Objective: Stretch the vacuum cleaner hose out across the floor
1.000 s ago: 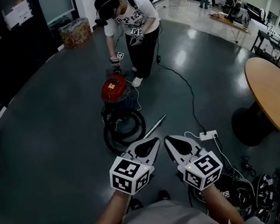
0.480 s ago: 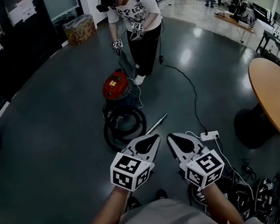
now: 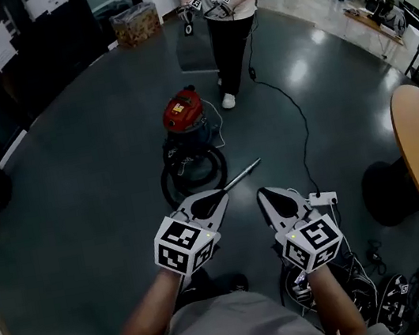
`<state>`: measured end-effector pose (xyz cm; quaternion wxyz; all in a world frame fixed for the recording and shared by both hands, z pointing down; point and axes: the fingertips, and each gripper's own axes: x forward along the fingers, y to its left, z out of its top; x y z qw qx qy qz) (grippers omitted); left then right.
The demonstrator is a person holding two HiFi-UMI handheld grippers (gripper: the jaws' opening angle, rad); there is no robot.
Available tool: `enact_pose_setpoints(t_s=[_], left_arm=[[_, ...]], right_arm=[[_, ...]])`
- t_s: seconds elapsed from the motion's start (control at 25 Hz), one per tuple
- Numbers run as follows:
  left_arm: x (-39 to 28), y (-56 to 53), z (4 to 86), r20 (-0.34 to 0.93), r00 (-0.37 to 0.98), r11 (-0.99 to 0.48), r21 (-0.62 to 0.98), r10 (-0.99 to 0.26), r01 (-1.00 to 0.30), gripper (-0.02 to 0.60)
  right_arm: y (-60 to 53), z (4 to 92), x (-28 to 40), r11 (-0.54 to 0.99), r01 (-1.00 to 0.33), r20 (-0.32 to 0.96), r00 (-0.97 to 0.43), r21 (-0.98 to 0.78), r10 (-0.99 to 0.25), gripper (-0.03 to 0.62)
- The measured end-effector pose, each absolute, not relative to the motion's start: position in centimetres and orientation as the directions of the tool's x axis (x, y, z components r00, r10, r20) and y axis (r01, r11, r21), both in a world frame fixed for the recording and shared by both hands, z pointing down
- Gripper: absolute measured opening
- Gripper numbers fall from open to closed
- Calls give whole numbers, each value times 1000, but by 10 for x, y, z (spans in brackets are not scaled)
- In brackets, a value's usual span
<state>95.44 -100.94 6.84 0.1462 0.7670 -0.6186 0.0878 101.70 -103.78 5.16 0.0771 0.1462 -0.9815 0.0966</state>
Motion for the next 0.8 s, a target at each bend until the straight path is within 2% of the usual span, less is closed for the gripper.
enact_pose_setpoints(t_s=[0.32, 0.8], left_arm=[[919, -1028, 83, 342, 184, -152, 119, -921, -981, 8], [842, -1104, 141, 358, 280, -216, 211, -891, -953, 8]], right_arm=[[-1065, 66, 991, 939, -309, 226, -936, -153, -271, 6], [-1138, 99, 911, 922, -380, 378, -865, -66, -330, 6]])
